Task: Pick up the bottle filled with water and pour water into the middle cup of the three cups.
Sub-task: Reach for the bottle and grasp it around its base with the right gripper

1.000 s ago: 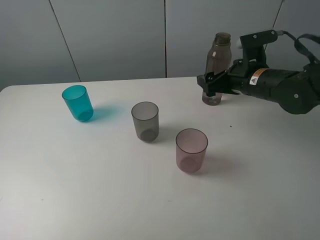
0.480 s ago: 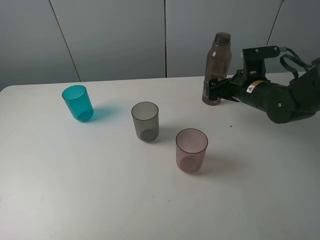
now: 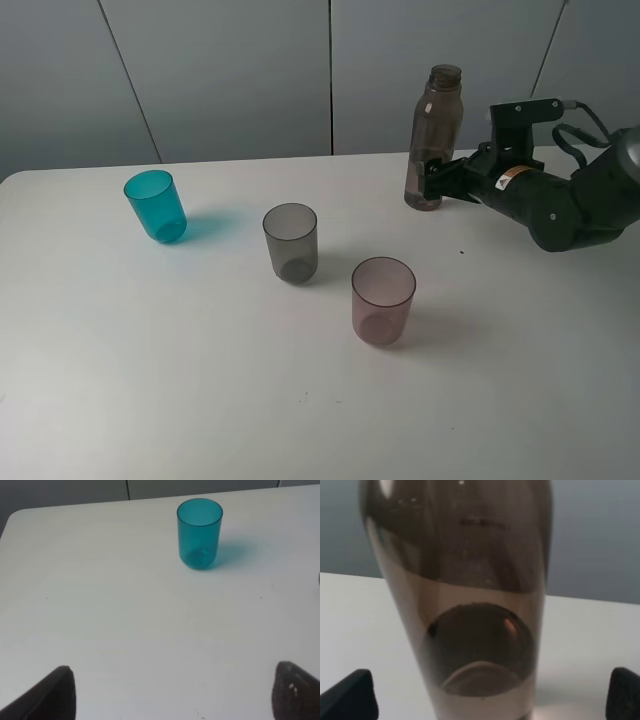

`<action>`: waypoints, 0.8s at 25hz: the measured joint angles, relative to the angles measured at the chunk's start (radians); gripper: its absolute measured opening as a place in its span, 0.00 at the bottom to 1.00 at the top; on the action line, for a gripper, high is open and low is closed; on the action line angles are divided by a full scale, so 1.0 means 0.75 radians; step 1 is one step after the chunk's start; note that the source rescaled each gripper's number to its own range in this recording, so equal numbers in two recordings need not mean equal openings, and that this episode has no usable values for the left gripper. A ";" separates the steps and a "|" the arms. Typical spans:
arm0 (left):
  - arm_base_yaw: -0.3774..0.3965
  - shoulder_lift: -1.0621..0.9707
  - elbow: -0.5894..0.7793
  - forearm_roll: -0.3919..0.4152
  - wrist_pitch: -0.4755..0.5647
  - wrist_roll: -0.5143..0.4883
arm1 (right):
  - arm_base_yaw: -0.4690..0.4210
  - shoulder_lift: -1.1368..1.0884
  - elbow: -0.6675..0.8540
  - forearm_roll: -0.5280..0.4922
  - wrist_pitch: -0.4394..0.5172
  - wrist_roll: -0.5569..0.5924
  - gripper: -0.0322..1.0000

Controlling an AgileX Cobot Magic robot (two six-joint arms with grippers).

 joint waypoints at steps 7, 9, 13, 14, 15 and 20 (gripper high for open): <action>0.000 0.000 0.000 0.000 0.000 0.000 | -0.003 0.008 -0.021 -0.085 -0.031 0.006 0.96; 0.000 0.000 0.000 0.000 0.000 0.000 | -0.003 0.028 -0.047 -0.091 -0.037 0.014 0.96; 0.000 0.000 0.000 0.000 0.000 0.000 | -0.003 0.096 -0.100 -0.094 -0.037 0.033 0.96; 0.000 0.000 0.000 0.000 0.000 0.000 | -0.003 0.109 -0.114 -0.094 -0.037 0.039 0.96; 0.000 0.000 0.000 0.000 0.000 0.000 | -0.003 0.118 -0.129 -0.096 -0.037 0.044 0.96; 0.000 0.000 0.000 0.000 0.000 0.000 | -0.003 0.166 -0.199 -0.096 -0.048 0.076 0.96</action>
